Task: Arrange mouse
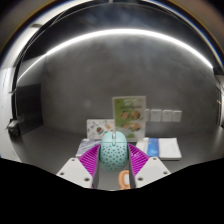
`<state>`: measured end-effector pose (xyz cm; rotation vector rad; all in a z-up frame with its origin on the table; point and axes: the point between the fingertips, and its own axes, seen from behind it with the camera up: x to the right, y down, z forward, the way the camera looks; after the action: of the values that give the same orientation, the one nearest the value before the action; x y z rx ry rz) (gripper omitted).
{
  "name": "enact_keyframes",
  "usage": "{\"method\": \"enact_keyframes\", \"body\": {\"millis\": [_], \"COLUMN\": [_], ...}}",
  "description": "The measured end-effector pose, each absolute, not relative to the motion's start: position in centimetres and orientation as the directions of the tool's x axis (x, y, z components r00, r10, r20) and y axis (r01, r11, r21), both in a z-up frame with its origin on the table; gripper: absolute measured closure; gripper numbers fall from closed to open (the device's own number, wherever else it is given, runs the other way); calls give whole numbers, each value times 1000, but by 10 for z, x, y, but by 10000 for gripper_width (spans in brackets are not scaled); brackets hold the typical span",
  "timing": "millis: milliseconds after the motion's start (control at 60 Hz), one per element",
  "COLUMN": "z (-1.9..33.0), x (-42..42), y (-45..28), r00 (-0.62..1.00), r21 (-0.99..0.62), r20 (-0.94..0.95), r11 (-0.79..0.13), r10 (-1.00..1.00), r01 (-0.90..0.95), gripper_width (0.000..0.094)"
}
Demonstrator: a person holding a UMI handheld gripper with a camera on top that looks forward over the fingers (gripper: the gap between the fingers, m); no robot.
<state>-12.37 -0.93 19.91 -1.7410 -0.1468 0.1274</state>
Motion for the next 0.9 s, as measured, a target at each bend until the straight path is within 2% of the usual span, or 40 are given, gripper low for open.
{"method": "enact_keyframes", "body": {"millis": [50,117,217,350,517,533,550,567,617,717,733,750,833,850,900], "z": [212,202,141,49,-5,-10,-9,-8,-10,-10,-9,-9,0,4,14], "x": [-86,-40,9,6,9,8,7,7,7,8,7,7,8,7,5], "y": [-21,-28,-35,-26,-14,-15,-15,-12,-14,-16,-15,-17,-29,-31,-43], "r00": [990,997,1000,998,999,999,999,999,999,1000,1000,1000,999,998,997], "r21": [-988,-985,-962,-890,-842,-837,-838,-850,-845,-833,-831,-828,-828,-830,-840], "r20": [-11,-27,-13,-47,20,23,22,19,25,22,24,27,35,31,15], "r11": [-157,-173,-272,-452,-539,-548,-546,-527,-535,-554,-556,-560,-559,-555,-540], "r10": [141,66,-28,-29,-38,-38,-36,-37,-32,-16,-10,-3,36,46,74], "r01": [12,-15,-20,-55,-3,-1,-1,-3,4,9,14,21,49,52,52], "gripper_width": [517,520,519,517,514,484,454,495,471,389,362,262,36,88,97]}}
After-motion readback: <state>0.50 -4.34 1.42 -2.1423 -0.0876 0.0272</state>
